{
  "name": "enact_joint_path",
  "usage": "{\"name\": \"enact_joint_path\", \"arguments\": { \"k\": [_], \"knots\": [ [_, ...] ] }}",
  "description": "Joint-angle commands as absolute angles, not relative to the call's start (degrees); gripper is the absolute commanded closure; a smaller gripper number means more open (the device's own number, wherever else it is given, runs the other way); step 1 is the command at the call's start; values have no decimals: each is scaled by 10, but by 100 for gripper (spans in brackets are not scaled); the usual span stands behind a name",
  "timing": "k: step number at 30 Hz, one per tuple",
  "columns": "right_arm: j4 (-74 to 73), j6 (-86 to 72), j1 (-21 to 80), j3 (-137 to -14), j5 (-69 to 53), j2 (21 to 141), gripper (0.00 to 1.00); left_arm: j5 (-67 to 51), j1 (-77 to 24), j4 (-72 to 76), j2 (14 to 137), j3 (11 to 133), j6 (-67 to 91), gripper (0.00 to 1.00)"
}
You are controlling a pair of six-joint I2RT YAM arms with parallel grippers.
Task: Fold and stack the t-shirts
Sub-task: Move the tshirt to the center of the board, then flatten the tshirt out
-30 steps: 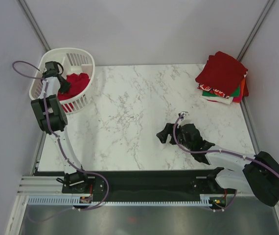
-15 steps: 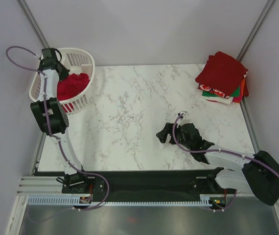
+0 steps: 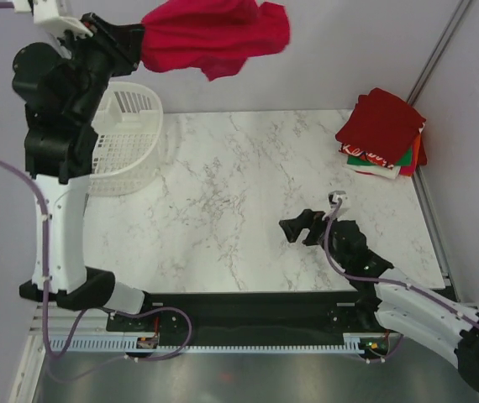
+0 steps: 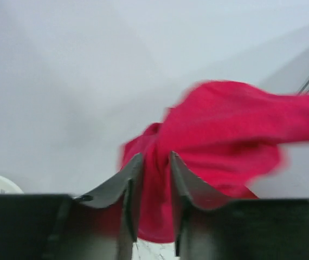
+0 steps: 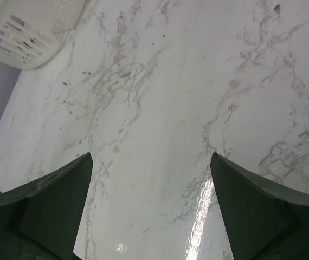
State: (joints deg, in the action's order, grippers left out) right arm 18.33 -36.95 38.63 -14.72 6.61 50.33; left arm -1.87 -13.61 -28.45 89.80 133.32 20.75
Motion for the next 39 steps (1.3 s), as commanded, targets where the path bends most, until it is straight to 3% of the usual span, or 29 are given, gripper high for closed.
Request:
{"name": "enact_joint_path", "arguments": {
  "k": [1,2,6,12,17,28,39],
  "knots": [
    [89,-327,386,-191,135,379,2,-61,-135,-300,843,1196,199,63],
    [56,-316,386,-209,160,358,2,-62,-146,-303,797,1110,200,59],
    [-112,-263,386,-328,218,315,2,-22,-152,-315,706,884,239,0],
    [-338,-332,386,-460,298,291,2,-22,-152,-383,669,669,298,0],
    [-354,-384,386,-461,276,241,2,-28,-163,-380,635,594,335,3],
    [-446,-451,386,-437,319,351,2,12,-348,-325,680,558,368,5],
    [-423,-444,386,-428,333,400,2,42,-503,-226,888,639,339,9]
  ]
}}
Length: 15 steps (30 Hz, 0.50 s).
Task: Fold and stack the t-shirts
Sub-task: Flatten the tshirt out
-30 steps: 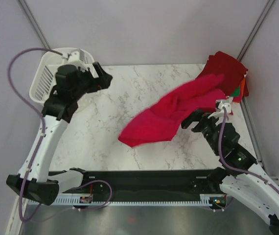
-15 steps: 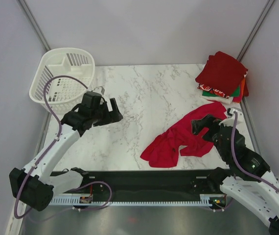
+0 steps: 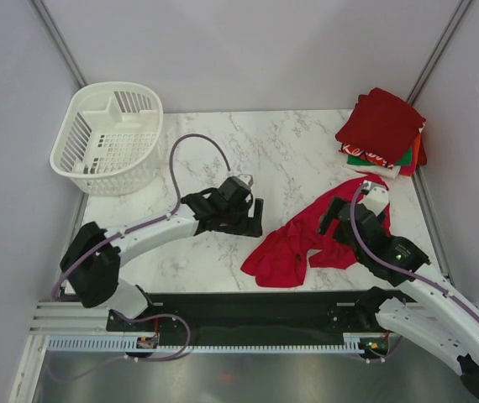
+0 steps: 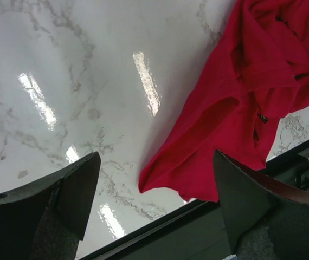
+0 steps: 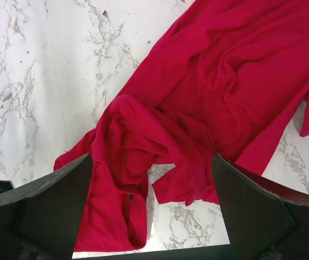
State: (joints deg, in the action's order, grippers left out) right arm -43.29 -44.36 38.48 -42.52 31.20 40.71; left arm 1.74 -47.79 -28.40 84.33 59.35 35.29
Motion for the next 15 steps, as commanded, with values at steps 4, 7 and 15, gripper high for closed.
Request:
{"name": "enact_joint_path", "arguments": {
  "k": [4,7,15],
  "knots": [
    [-424,-442,386,-427,333,398,2,49,-541,-215,952,688,317,8],
    [-425,-442,386,-426,330,396,2,33,-553,-197,984,704,305,8],
    [-424,-439,386,-423,327,396,2,32,-559,-197,1039,723,301,8]
  ]
}}
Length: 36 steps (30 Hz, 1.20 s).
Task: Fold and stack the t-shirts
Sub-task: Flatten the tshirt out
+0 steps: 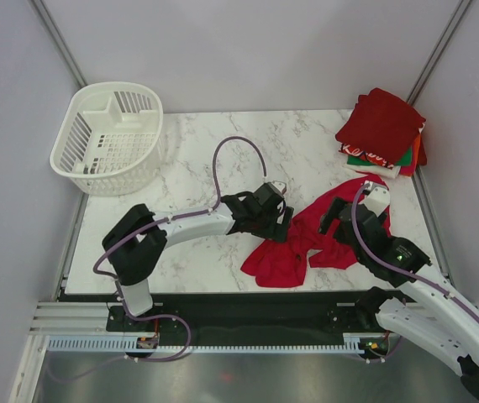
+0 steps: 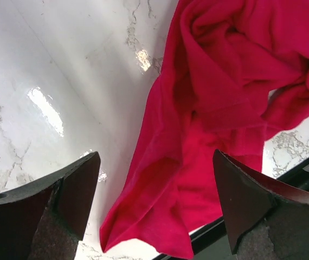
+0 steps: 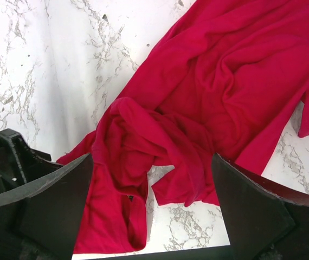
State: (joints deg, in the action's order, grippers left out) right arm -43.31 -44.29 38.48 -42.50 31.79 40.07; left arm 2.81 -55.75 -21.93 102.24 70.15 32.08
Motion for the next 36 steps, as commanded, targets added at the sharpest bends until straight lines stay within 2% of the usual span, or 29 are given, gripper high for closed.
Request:
{"name": "enact_joint_path", "arguments": {
  "k": [1,11,25,26,27,32,36],
  "knots": [
    [-424,-439,386,-422,327,396,2,32,-560,-197,1042,725,301,8],
    [-421,-437,386,-417,323,390,2,32,-560,-197,1083,763,301,8],
    [-416,-434,386,-411,320,392,2,32,-560,-197,1021,732,301,8],
    [-416,-434,385,-410,319,391,2,70,-560,-200,1019,730,265,20],
    [-416,-434,386,-410,317,391,2,70,-560,-201,1014,723,266,0],
    [-412,-432,387,-409,316,390,2,74,-560,-203,994,708,269,0],
    [-411,-431,386,-407,315,392,2,72,-560,-204,978,706,259,9]
  ]
}}
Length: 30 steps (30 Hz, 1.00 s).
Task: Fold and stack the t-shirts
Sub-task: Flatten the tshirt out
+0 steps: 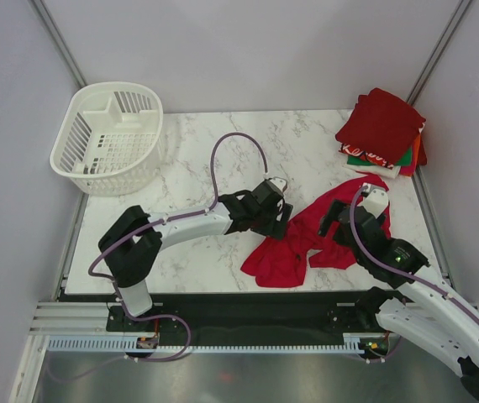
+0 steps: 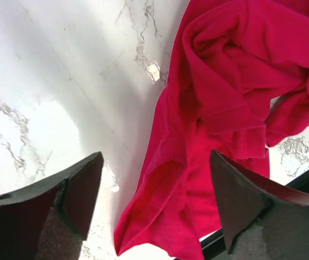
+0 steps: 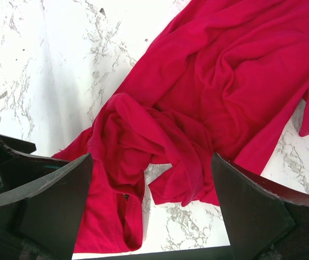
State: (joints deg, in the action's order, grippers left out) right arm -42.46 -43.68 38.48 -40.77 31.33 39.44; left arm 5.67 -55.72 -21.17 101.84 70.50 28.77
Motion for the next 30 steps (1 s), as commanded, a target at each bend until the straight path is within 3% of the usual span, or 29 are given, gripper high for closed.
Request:
{"name": "enact_joint_path", "arguments": {
  "k": [1,2,4,5,6,14,30],
  "knots": [
    [-410,-432,386,-407,316,392,2,73,-560,-205,976,706,258,16],
    [-411,-432,385,-406,316,392,2,72,-560,-206,976,706,255,21],
    [-410,-432,385,-406,316,391,2,70,-560,-205,979,706,253,48],
    [-410,-431,386,-406,316,391,2,65,-560,-205,984,707,253,51],
    [-410,-432,386,-406,316,390,2,62,-560,-205,987,708,253,51],
    [-410,-432,386,-405,316,390,2,44,-560,-205,997,712,252,29],
    [-409,-431,386,-403,316,393,2,30,-560,-206,1037,713,250,42]
  ]
}}
